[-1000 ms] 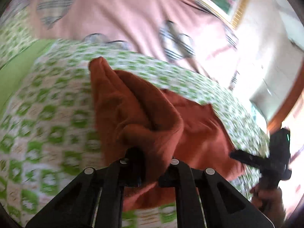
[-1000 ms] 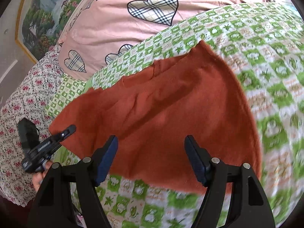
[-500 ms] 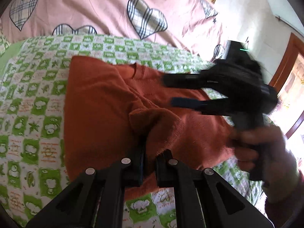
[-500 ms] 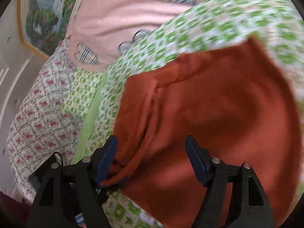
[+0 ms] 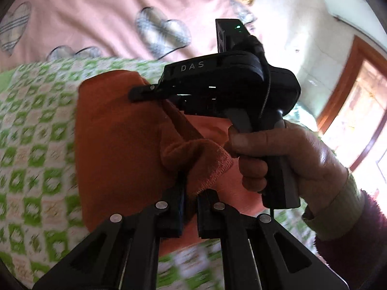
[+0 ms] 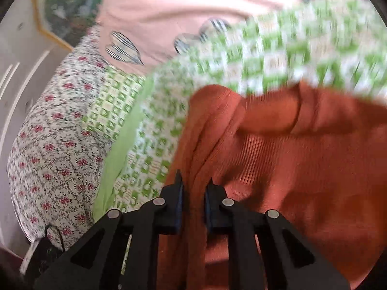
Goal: Fold small clothes
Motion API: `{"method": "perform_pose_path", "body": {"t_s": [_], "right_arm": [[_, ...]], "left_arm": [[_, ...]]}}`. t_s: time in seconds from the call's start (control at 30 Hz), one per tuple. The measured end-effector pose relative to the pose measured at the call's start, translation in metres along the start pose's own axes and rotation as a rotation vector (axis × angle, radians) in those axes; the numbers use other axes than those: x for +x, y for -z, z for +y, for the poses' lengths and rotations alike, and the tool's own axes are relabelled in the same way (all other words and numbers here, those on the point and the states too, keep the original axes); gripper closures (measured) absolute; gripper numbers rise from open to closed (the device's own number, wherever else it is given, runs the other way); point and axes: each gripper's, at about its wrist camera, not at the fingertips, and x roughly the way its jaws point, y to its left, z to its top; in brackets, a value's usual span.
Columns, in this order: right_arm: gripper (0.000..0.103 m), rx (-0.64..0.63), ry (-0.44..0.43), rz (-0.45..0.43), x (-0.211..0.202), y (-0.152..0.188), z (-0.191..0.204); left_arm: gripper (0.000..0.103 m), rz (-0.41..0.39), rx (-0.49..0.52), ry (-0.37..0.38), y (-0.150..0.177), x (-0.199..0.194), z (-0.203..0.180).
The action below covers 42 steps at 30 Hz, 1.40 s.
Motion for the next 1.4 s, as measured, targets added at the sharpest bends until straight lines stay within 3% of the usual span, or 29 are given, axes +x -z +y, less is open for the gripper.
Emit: {"method": "perform_pose_path", "body": {"t_s": [0.17,0.33,0.57,0.73,0.9,1.1,1.17,1.23,1.37,1.4], "right_arm": [[0.088,-0.044,0.114,-0.079,-0.067,-0.002,-0.013],[0.088,0.055,0.192,-0.115,-0.110,0.011,-0.067],[0.088,0.113,0.214,-0.139,-0.126,0.027,-0.102],[0.088,0.088,0.325,-0.098,-0.113,0.035,-0.120],[0.088,0.099,0.339,-0.107,-0.112,0.042,-0.128],[0.069,0.041,0.475,-0.098,-0.124,0.050,-0.112],[0.059,0.042,0.537,-0.083,-0.129,0.057,-0.108],[0.050,0.048,0.568,-0.091,-0.135,0.061,-0.106],[0.046,0.110,0.526,-0.139,-0.150,0.067,-0.105],[0.040,0.122,0.498,-0.148,-0.151,0.067,-0.105]], "left_arm": [[0.098,0.023,0.042,0.134,-0.016,0.028,-0.046],[0.098,0.079,0.050,0.230,-0.013,0.065,-0.074],[0.098,0.132,0.093,0.261,-0.003,0.094,-0.098],[0.096,0.206,0.081,0.267,0.005,0.125,-0.099],[0.092,0.244,0.055,0.272,0.012,0.132,-0.096],[0.069,0.276,0.011,0.302,0.011,0.109,-0.076],[0.052,0.274,-0.022,0.297,0.013,0.091,-0.061],[0.045,0.260,-0.053,0.270,0.012,0.078,-0.045],[0.032,0.217,-0.144,0.167,0.007,0.054,0.004],[0.031,0.209,-0.171,0.148,0.005,0.052,0.018]]}}
